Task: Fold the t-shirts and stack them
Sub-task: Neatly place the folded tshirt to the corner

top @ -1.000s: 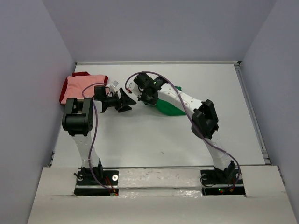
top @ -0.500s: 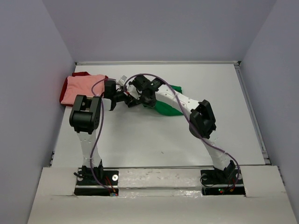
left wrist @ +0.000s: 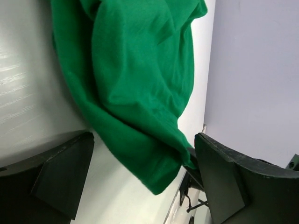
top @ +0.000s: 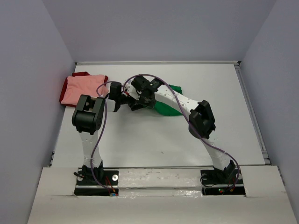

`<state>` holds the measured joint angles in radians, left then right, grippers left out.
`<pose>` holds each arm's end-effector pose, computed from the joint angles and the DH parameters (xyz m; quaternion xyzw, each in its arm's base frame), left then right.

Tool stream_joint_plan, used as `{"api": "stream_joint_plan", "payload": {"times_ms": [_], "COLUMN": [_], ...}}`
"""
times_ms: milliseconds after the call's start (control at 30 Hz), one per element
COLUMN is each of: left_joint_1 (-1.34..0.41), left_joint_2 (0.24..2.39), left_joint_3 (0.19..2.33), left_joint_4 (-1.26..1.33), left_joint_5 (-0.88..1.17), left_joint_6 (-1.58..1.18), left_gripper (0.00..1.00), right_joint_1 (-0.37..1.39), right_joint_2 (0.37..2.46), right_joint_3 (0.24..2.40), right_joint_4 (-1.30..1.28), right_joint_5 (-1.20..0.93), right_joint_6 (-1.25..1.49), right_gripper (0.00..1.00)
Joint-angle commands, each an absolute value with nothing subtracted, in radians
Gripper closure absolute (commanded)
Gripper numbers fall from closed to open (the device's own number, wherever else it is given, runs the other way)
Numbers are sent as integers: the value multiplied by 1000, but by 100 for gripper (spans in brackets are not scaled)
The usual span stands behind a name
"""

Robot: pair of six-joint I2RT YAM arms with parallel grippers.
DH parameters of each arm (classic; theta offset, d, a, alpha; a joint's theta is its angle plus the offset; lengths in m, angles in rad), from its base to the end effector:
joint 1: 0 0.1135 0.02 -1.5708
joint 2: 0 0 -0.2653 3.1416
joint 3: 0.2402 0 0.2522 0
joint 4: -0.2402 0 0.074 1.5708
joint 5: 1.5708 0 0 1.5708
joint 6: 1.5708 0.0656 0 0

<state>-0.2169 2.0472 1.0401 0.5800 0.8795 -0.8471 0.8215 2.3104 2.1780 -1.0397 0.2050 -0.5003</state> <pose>0.4078 -0.1416 0.1263 -0.0168 0.7948 -0.5569 0.2404 0.3525 0.3593 0.2092 -0.5825 0.7822 -0.0675 0.2105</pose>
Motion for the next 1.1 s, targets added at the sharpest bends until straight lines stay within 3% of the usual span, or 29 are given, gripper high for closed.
{"api": "stream_joint_plan", "payload": {"times_ms": [0, 867, 933, 1067], "left_joint_1": [-222, -259, -261, -262], "left_joint_2": [2002, 2164, 2157, 2166], "left_joint_3": [1037, 1180, 1184, 1190], "left_joint_4": [494, 469, 454, 440], "left_joint_5": [865, 818, 807, 813], "left_joint_6": [-779, -755, -735, -726], "left_gripper": [1, 1, 7, 35], "right_joint_1": [833, 853, 853, 853], "right_joint_2": [2292, 2260, 2263, 2261], "right_joint_3": [2224, 2238, 2240, 2235], "right_joint_4": [-1051, -1075, -1078, -1078], "right_joint_5": [230, 253, 256, 256], "right_joint_6": [-500, -505, -505, -506], "right_gripper": [100, 100, 100, 100]}}
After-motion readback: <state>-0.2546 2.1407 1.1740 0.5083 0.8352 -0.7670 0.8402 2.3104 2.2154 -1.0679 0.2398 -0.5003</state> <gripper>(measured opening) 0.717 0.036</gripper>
